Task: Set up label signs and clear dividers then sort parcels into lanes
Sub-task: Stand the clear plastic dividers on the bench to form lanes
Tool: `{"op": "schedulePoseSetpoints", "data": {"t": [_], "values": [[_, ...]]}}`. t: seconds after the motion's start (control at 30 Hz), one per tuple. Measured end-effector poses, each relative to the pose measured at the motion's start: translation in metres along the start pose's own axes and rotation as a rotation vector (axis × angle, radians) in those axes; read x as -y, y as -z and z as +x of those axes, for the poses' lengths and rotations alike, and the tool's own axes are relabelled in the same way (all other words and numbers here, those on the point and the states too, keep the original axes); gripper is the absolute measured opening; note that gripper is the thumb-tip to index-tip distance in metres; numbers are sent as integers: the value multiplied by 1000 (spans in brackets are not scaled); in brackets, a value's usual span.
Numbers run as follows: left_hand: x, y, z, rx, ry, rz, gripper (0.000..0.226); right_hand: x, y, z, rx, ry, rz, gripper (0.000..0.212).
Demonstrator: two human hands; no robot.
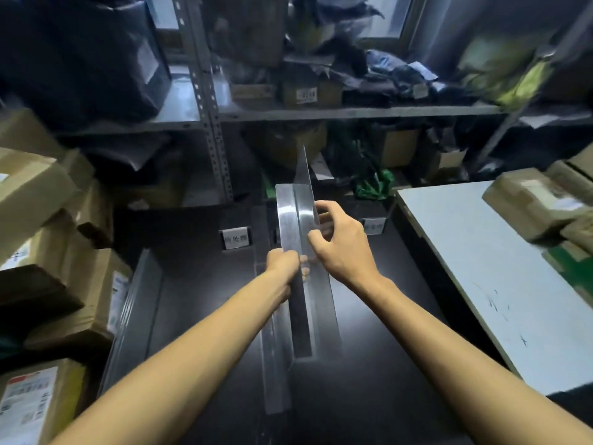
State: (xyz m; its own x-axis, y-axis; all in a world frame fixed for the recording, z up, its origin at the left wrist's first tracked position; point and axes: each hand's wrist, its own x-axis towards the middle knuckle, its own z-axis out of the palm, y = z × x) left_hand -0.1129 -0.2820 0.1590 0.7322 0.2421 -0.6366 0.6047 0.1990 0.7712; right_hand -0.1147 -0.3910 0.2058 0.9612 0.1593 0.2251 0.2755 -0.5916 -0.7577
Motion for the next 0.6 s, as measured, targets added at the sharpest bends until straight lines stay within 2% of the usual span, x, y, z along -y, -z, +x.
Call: {"op": "schedulePoseSetpoints", "data": {"t": [0.13,0.23,0.37,0.43,0.5,0.6], "values": [[-4,-32,62,104,-30,30,42,-49,-6,41,-8,-38,-24,41],[-1,-53,112,107,-29,65,42,-91,-19,72,2,-92,-35,46],[7,-73,160,194,31,163,64,-134,-40,99,12,-141,-31,48],[12,-79,178,199,50,187,68,-152,-50,107,22,-166,-12,48],[17,-80,190,195,71,210,66,-165,-55,112,37,-185,-24,51],[18,-81,203,174,73,218,48,-181,-60,124,73,-190,-17,52]]}}
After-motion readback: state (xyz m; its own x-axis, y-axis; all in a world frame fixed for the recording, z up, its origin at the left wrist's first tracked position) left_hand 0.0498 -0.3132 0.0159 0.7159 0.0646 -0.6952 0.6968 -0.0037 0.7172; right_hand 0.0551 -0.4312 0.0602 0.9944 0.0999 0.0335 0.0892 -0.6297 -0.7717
